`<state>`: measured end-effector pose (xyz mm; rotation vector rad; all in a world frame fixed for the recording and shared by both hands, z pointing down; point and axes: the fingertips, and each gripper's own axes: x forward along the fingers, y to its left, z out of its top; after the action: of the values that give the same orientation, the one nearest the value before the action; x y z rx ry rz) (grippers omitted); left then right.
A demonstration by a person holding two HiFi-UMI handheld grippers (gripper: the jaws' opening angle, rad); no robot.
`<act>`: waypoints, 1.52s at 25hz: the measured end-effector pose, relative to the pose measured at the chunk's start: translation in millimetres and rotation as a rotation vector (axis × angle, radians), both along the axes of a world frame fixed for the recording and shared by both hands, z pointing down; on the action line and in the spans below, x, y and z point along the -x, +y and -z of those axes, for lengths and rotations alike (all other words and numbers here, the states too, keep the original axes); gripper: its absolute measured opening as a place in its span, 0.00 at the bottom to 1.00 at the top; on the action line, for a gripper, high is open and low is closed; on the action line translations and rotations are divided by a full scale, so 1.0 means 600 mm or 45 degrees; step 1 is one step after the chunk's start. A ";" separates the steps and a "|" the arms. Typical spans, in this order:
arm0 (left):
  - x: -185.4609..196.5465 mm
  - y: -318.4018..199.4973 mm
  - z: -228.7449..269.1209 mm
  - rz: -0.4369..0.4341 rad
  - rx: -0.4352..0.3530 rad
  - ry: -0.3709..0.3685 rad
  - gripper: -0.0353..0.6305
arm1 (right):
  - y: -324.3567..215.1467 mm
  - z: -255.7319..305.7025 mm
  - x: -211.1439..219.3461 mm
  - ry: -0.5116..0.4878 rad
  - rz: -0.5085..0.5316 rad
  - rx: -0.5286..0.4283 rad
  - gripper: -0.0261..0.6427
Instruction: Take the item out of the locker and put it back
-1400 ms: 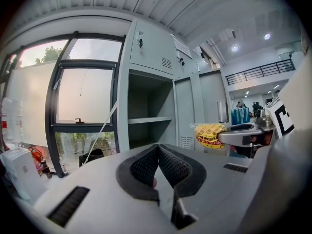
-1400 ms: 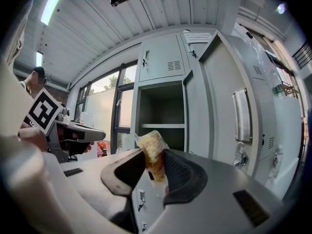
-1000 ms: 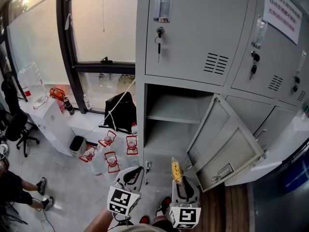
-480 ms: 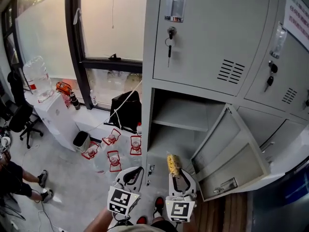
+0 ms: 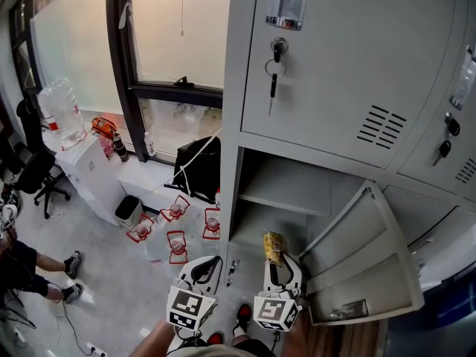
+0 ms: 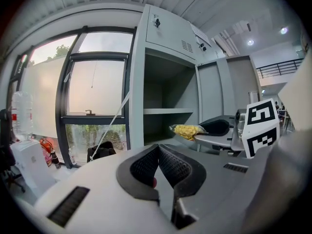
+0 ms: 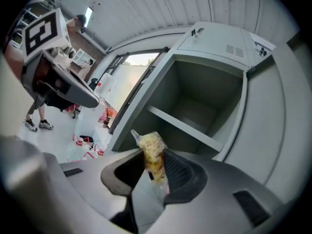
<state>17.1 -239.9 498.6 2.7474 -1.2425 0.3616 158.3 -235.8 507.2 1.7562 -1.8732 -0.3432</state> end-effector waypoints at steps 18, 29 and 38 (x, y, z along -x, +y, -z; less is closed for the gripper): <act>0.000 -0.036 -0.038 0.050 0.074 -0.008 0.09 | -0.097 -0.155 -0.026 0.153 0.032 0.291 0.24; -0.005 -0.036 -0.045 0.049 0.089 -0.013 0.09 | -0.106 -0.183 -0.024 0.172 0.048 0.348 0.27; 0.003 -0.044 -0.044 0.080 0.094 -0.009 0.09 | -0.104 -0.201 -0.014 0.040 0.100 0.441 0.54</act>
<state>15.4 -266.4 524.8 2.6413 -1.2876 0.4033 166.7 -298.3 627.7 1.4413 -1.8539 -0.0670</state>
